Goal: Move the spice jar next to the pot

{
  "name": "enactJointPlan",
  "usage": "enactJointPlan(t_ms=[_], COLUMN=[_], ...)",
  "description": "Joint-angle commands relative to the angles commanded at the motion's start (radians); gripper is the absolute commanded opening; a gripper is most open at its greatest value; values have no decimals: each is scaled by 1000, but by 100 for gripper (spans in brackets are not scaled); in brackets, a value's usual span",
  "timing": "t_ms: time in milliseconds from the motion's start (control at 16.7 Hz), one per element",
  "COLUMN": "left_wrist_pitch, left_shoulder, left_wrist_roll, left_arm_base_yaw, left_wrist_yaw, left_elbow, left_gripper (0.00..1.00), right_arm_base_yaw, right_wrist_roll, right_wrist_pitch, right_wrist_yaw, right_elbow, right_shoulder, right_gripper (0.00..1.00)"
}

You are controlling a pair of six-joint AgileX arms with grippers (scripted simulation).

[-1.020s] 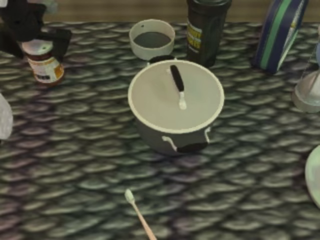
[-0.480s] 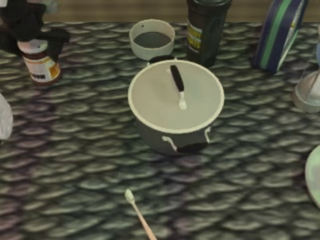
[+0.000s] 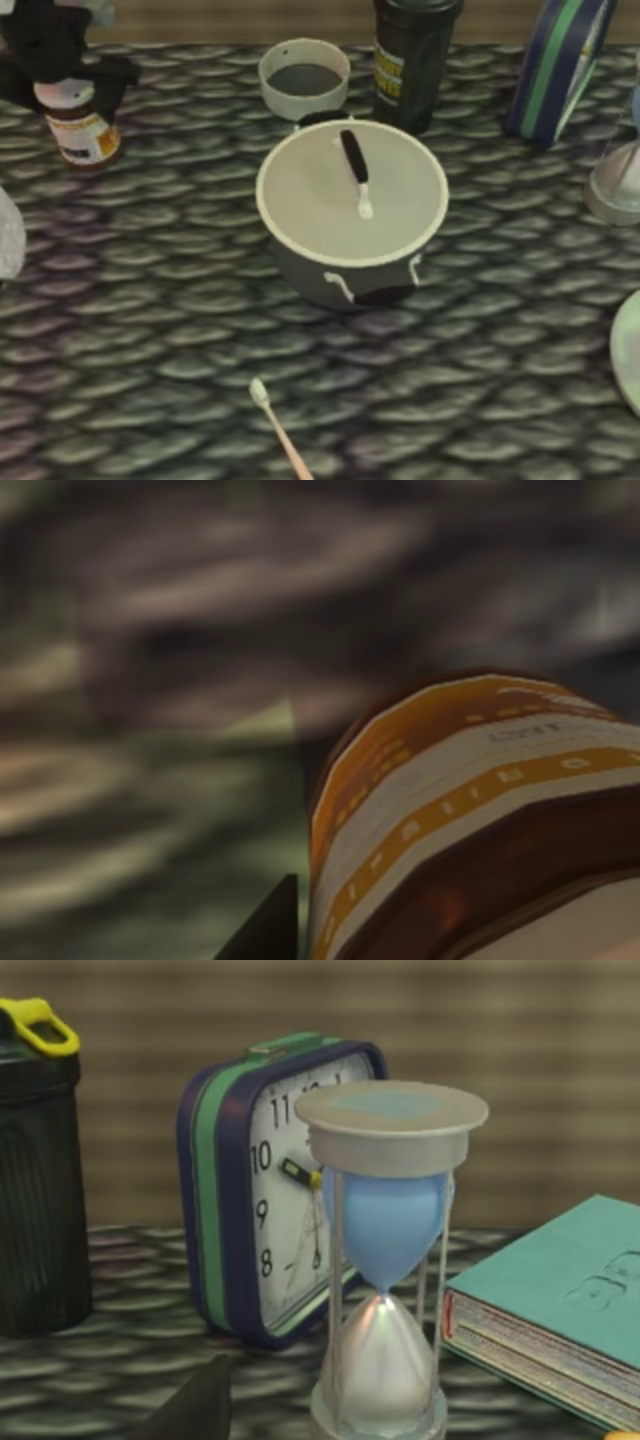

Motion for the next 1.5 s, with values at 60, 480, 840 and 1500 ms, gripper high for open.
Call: enactJointPlan(t_ms=[60, 480, 840, 1500], left_wrist_pitch=[0, 1, 72, 291], left_shoulder=[0, -2, -180, -757], left_wrist_roll=[0, 2, 1, 2], left_arm_base_yaw=[0, -1, 4, 21], left_wrist_yaw=[0, -1, -4, -11], left_elbow=[0, -2, -226, -1075], left_gripper=[0, 0, 0, 0], right_arm_base_yaw=[0, 0, 0, 0], right_wrist_roll=[0, 0, 0, 0], right_wrist_pitch=[0, 0, 0, 0], right_wrist_yaw=[0, 0, 0, 0], right_elbow=[0, 0, 0, 0], right_shoulder=[0, 0, 0, 0], right_gripper=[100, 100, 100, 100])
